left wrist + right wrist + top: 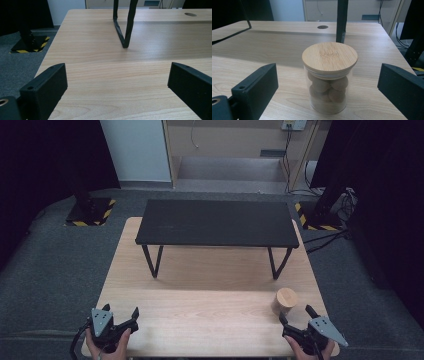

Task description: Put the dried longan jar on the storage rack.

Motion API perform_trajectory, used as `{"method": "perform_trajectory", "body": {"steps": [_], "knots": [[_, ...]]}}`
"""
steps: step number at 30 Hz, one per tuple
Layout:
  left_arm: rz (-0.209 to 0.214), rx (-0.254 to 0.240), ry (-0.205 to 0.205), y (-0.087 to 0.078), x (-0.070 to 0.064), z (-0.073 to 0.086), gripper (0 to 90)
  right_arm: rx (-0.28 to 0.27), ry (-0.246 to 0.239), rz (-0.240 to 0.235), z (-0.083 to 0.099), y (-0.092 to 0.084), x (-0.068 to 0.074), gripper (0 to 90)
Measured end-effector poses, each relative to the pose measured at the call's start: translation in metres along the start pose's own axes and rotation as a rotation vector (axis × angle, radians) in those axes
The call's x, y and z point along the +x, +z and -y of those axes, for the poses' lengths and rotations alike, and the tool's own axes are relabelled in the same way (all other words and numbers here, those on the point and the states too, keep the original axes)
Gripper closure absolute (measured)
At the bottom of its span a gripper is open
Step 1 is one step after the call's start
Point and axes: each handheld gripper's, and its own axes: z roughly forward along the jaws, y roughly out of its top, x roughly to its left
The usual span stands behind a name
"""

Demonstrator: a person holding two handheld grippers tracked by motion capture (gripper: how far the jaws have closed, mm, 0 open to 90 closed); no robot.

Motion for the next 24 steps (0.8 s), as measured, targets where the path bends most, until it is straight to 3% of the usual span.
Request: {"method": "perform_trajectory", "body": {"steps": [24], "knots": [[0.006,-0.001,-0.002,-0.0006,0.0006,0.0006,1.3,0.003,0.001,0.007,0.0023,-0.0045,0.001,3.2]]}}
